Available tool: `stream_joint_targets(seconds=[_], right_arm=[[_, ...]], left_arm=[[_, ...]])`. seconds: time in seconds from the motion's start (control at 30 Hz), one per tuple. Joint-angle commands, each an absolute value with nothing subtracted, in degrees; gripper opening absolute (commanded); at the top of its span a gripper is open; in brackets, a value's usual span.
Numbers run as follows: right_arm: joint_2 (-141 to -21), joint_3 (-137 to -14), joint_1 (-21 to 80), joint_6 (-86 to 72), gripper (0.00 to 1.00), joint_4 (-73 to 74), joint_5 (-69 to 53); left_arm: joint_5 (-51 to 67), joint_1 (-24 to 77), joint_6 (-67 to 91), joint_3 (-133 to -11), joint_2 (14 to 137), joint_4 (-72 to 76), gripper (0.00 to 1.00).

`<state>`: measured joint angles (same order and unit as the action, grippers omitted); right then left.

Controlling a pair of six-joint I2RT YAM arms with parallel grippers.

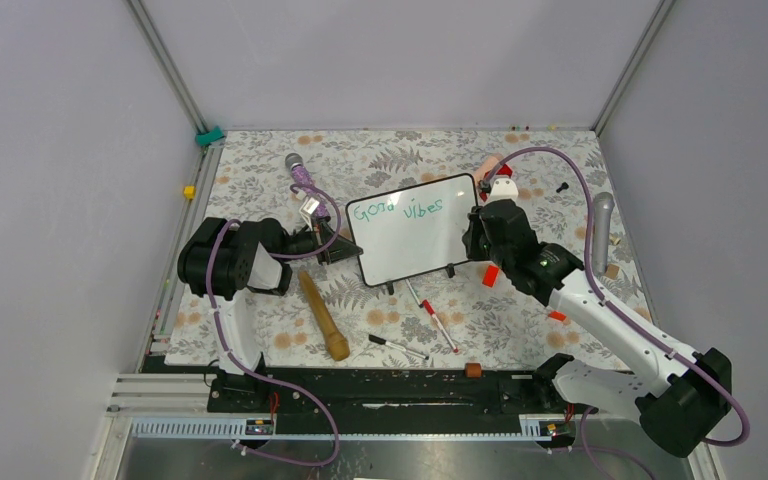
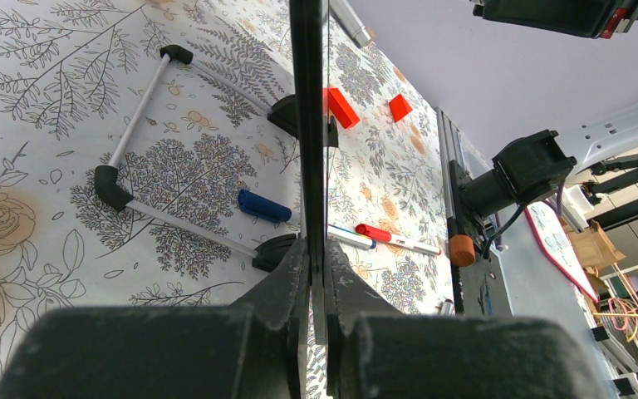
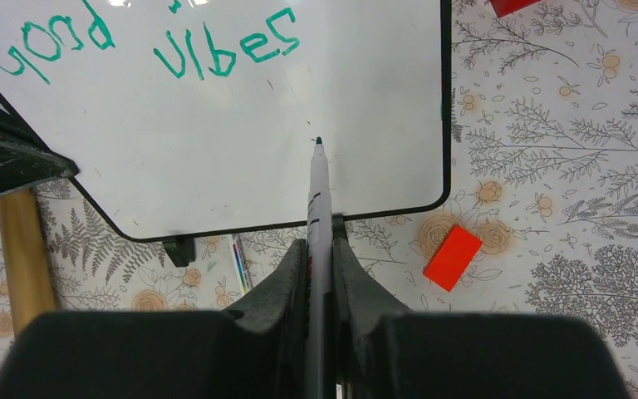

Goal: Write a sentence on the whiteboard

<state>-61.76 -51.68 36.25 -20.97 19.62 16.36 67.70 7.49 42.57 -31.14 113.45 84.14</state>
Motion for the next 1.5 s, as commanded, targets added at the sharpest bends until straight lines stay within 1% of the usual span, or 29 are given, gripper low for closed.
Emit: stream_joint_targets(seconds=[0.0,0.53,1.23,1.47], right_arm=[[-60.64,-53.31,36.17,-19.47,0.00,19.96,16.36],[-61.18,-52.93,36.16,-17.40,0.00,19.42,16.46],[-61.58,-54.38,36.14,-19.35,0.00,20.88,16.00],[-65.75,-59.09,36.19,-20.47,0.00,24.07,14.22]], left_arm=[[68.10,7.65,40.01,-31.72,114.90,84.61,0.00],[67.90,7.73,39.90,-31.87,115.30,84.63,0.00],[67.89,7.81,40.72,-32.15,115.42,84.59,0.01],[67.98,7.80,40.61,-32.04,115.35,84.62,0.00]])
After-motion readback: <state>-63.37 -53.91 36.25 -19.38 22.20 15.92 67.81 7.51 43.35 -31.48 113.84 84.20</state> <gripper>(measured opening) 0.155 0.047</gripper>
